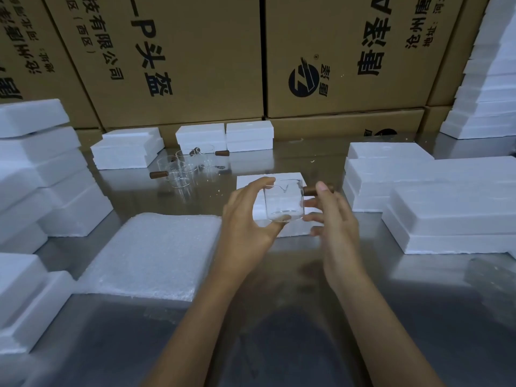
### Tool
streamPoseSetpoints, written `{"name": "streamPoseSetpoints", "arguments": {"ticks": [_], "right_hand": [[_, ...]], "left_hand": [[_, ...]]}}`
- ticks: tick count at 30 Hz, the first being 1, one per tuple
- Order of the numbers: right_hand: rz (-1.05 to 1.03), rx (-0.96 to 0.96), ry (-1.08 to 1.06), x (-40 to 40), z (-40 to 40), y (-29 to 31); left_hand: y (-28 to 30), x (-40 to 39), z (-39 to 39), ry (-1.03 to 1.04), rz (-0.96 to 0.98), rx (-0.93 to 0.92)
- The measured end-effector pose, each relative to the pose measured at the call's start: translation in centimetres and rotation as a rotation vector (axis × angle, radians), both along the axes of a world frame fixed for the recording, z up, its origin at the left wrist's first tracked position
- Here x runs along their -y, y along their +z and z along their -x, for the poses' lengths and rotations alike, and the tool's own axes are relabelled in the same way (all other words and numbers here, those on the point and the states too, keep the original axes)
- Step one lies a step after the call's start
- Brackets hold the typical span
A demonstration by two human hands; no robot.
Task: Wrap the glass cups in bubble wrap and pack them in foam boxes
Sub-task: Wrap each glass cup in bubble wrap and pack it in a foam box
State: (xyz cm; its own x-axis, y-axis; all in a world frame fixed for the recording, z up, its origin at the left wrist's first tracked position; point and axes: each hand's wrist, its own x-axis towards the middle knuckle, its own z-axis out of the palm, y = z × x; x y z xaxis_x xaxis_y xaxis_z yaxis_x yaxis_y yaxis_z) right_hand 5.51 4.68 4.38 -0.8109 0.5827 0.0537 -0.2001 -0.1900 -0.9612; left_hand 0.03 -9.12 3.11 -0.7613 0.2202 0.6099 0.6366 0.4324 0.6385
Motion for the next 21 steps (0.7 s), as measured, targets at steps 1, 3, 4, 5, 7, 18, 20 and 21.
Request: {"name": "streamPoseSetpoints", "arguments": {"ticks": [1,3,4,5,7,18,20,21], "right_hand": [[-0.048,-0.007,-0.049,-0.5,-0.1,-0.1],[0.002,-0.042,-0.016,-1.3,-0.2,-0.2],[0.064,-0.063,0.021,-1.5,-0.2,-0.3],[0.123,-0.081,0.047,-1.6,-0.1,-0.4],[0.192,-0.111,0.085,-1.6,0.0,-0.4],[0.165,-0.205,0.265,-0.8,-0.3,0.0],[0.152,-0.201,0.267,-0.8,-0.4,0.1],[0.148,-0.2,0.267,-0.8,-0.4,0.0]], "left_hand": [[0.0,0.0,0.0,0.008,0.036,-0.02],[-0.1,-0.1,-0.1,0.001,0.105,-0.102],[-0.2,-0.2,-0.1,-0.005,0.125,-0.142],[-0.3,-0.3,-0.2,-0.01,0.135,-0.166],[-0.5,-0.5,-0.1,-0.02,0.127,-0.133],[-1.6,0.0,1.1,0.044,0.004,-0.03],[-1.4,0.0,1.1,0.046,0.008,-0.032],[-1.4,0.0,1.1,0.043,0.009,-0.031]]}}
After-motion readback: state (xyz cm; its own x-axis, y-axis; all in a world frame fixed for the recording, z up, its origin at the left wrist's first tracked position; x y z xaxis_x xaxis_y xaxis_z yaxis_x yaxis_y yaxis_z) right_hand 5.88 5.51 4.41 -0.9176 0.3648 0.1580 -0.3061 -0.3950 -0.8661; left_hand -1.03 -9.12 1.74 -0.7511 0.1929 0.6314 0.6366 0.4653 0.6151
